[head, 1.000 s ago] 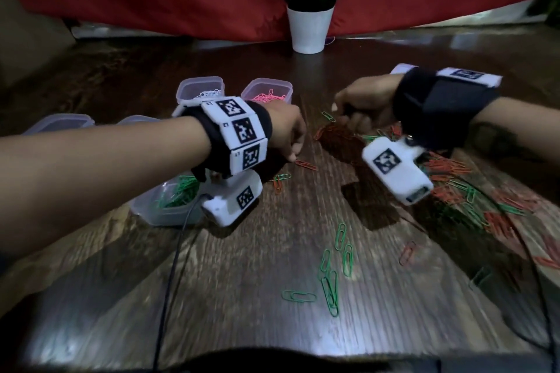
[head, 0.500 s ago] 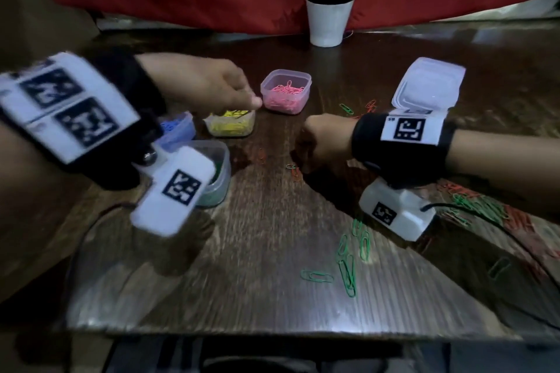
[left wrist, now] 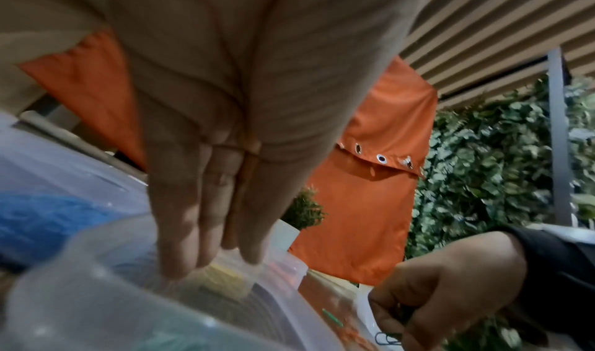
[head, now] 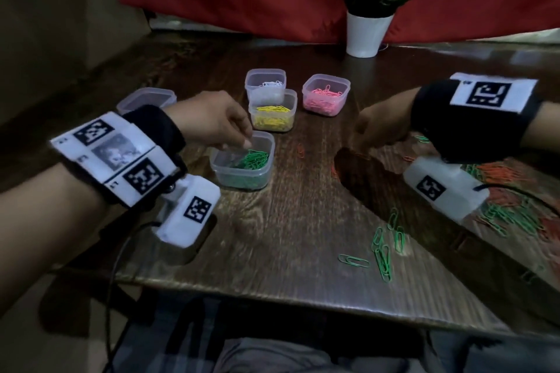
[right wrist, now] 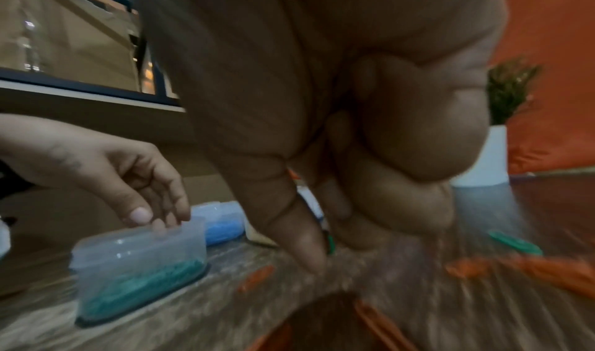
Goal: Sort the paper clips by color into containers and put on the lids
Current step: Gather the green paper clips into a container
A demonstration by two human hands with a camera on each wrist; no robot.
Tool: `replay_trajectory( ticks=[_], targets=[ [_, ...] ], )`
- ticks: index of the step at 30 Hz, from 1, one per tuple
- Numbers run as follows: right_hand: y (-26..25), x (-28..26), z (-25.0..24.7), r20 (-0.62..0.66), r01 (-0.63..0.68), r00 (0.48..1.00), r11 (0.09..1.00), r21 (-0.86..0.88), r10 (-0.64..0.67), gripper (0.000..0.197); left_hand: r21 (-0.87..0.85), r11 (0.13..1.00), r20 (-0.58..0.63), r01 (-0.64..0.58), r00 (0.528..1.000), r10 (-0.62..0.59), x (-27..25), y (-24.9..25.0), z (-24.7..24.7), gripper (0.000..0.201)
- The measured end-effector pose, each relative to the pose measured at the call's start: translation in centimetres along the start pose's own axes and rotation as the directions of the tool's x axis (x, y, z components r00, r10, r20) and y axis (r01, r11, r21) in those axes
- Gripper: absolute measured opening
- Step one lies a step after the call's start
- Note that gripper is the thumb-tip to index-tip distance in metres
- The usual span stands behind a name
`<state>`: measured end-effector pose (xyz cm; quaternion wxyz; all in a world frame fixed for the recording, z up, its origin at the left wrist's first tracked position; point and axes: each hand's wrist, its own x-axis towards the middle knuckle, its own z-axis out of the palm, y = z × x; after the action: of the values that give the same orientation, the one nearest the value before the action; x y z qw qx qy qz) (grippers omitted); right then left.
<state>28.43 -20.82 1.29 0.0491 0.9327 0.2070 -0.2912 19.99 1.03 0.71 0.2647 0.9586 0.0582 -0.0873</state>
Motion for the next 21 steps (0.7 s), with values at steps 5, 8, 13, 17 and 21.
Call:
replay_trajectory(
  ticks=[5, 8, 13, 17, 21],
  targets=[
    [-5.9, -0.7, -2.0, -0.138, 0.189, 0.972, 0.982, -0.031, -0.191, 0.012, -0.1, 0.995, -0.198, -0.009, 0.98, -0.011, -1.0, -1.4, -1.0, 0.008],
    [-10.9, 0.6, -1.9, -0.094, 0.312, 0.946, 0.95, 0.009, -0.31, 0.02, -0.024, 0.998, -0.22, 0.053, 0.974, -0.057, -1.5, -1.7, -0.8, 0.011],
    [-11.3, -0.1, -2.9, -0.14, 0.353, 0.934, 0.903, 0.246, -0.328, 0.026, 0.091, 0.995, -0.218, 0.052, 0.975, -0.031, -1.9, -2.0, -0.4, 0.01],
    [-4.5, -4.1, -4.9, -0.343, 0.337, 0.923, 0.796, 0.502, -0.174, 0.017, 0.22, 0.969, -0.351, -0.113, 0.917, 0.187, -2.4, -0.4, 0.3, 0.004],
    [4.8, -9.4, -2.1, -0.491, 0.236, 0.87, 0.835, 0.497, 0.046, 0.008, 0.187, 0.932, -0.227, -0.309, 0.91, 0.347, -3.3, 3.2, 2.7, 0.013]
  ],
)
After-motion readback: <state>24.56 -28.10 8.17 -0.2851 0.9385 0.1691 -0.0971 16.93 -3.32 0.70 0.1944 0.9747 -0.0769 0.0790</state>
